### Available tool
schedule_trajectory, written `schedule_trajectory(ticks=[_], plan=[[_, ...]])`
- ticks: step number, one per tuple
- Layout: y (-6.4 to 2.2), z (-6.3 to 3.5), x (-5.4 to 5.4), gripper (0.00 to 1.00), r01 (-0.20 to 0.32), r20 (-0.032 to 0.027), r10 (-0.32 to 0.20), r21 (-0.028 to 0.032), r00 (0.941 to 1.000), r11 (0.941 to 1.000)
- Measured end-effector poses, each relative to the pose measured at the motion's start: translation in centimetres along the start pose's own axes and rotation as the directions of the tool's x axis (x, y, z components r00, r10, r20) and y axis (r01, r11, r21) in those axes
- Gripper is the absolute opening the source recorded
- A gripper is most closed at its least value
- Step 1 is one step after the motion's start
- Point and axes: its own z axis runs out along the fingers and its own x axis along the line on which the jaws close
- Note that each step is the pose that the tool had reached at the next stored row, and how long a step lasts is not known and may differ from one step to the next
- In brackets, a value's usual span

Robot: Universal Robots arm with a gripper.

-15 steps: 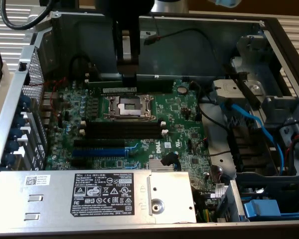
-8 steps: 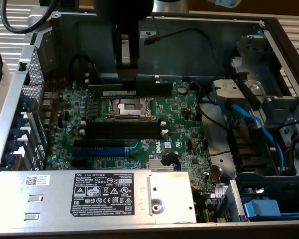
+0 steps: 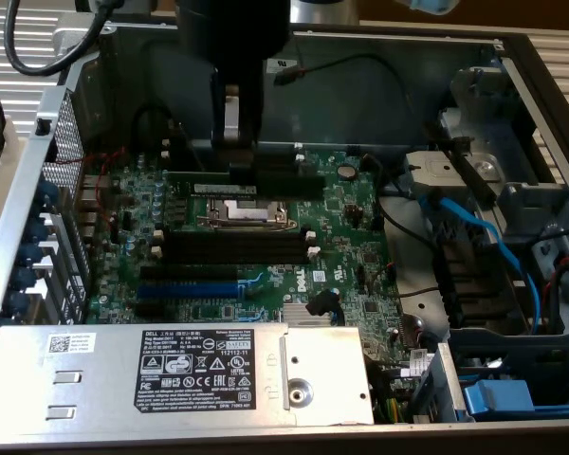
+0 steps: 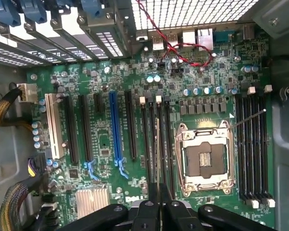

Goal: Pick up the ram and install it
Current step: 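Insert the ram into the slot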

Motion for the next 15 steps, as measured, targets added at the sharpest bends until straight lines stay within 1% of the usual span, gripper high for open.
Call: schedule_trajectory(ticks=[1,3,4,5,7,11,12,14,15], plan=[[0.0,0.05,0.0,0.12,0.002,-0.001,-0.002,-0.0101,1.0,0.9999],[0.0,0.12,0.0,0.12,0.005,-0.0033,-0.005,-0.033,1.0,0.9994],[-0.01,0.18,0.0,0.12,0.007,-0.0039,-0.007,-0.0418,1.0,0.9991],[-0.05,0.24,0.0,0.12,0.009,-0.0043,-0.009,-0.046,0.9999,0.9989],[-0.07,0.28,0.0,0.12,0.011,-0.0053,-0.011,-0.0464,0.9999,0.9989],[-0.05,0.57,-0.2,0.12,0.041,-0.0135,-0.041,-0.0442,0.9991,0.9982],[-0.03,0.73,-0.3,0.12,0.055,-0.0142,-0.056,-0.042,0.9983,0.9976],[-0.02,0.97,-0.3,0.12,0.058,-0.014,-0.059,-0.0391,0.9982,0.9975],[0.0,1.3,-0.3,0.12,0.058,-0.014,-0.059,-0.0378,0.9982,0.9976]])
